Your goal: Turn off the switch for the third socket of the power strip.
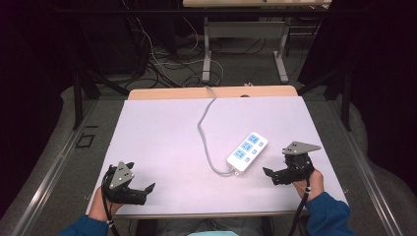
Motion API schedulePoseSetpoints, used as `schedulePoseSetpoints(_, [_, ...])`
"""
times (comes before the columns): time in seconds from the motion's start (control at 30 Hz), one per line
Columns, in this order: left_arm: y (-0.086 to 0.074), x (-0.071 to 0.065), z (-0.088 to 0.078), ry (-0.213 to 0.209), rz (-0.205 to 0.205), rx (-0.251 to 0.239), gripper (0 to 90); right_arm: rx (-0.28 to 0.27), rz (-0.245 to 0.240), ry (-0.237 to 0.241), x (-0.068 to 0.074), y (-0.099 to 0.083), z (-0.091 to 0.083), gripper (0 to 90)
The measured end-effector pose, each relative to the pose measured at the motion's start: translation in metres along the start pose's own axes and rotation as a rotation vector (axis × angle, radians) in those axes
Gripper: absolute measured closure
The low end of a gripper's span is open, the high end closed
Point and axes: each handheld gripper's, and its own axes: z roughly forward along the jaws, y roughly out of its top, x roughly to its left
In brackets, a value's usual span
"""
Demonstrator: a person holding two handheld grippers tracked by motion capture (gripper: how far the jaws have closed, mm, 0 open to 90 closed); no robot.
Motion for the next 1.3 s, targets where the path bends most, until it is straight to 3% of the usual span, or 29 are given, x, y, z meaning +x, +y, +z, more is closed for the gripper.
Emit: schedulePoseSetpoints(1.3, [0.000, 0.000, -0.001, 0.001, -0.001, 0.004, 0.0, -0.018, -0.008, -0.011, 0.010, -0.027, -0.014, 0.0])
